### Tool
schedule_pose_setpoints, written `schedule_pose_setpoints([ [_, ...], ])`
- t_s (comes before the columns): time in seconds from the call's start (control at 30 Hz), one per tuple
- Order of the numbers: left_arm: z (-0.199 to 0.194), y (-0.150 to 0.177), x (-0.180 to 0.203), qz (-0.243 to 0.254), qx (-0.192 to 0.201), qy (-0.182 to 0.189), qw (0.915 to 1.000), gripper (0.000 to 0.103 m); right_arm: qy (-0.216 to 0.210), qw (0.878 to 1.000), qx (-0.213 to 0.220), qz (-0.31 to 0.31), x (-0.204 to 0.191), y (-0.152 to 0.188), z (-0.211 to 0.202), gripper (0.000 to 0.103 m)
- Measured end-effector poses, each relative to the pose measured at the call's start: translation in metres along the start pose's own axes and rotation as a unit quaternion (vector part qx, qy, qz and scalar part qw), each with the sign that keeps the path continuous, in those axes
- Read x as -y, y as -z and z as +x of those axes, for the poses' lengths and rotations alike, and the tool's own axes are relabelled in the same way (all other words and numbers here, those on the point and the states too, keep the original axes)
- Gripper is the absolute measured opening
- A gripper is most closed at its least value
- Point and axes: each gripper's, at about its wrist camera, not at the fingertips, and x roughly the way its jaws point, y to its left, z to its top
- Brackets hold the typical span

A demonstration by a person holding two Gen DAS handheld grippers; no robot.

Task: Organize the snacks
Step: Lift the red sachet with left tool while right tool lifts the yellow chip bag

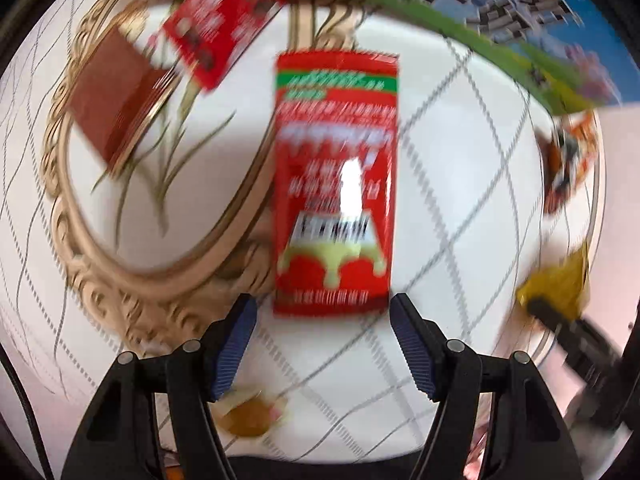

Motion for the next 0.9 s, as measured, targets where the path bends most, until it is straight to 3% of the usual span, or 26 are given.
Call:
schedule_pose_setpoints([
  [0.1,-0.014,0.007,-0.009,-0.02,0.018,0.029,0.9992,0.067,-0.02,1.0,0.001,0.014,0.002,-0.001,-0.005,0.06],
  [0.23,-0.034,-0.01,-0.016,-0.041,0.053,0.061,0.9959,0.067,-0.026,0.999,0.015,0.029,0.005,-0.009,-0.012,0.061],
  [0.47,0.001,-0.062,0.007,-0.016,0.021,0.024,0.9994,0.067,-0.007,1.0,0.017,0.015,-0.002,-0.02,-0.02,0.063],
  [0.53,0.004,-0.065,0.013,-0.006,0.031,0.011,0.9994,0.067,-0.004,1.0,0.015,0.009,-0.005,-0.017,-0.025,0.063],
  [0.6,0.002,-0.063,0.019,0.009,0.047,0.002,0.9989,0.066,0.003,1.0,0.018,0.01,-0.005,-0.014,-0.03,0.063],
  [0.67,-0.001,-0.055,0.024,0.022,0.052,0.004,0.9984,0.055,-0.002,0.999,0.027,0.021,0.0,-0.011,-0.035,0.063],
  [0.77,0.008,-0.016,0.035,0.044,0.035,0.013,0.9984,0.055,0.001,0.999,0.033,0.044,0.012,-0.013,-0.035,0.063],
  [0.9,0.021,0.008,0.034,0.053,0.016,0.014,0.9984,0.055,-0.015,0.996,0.037,0.086,0.024,-0.021,-0.022,0.063],
])
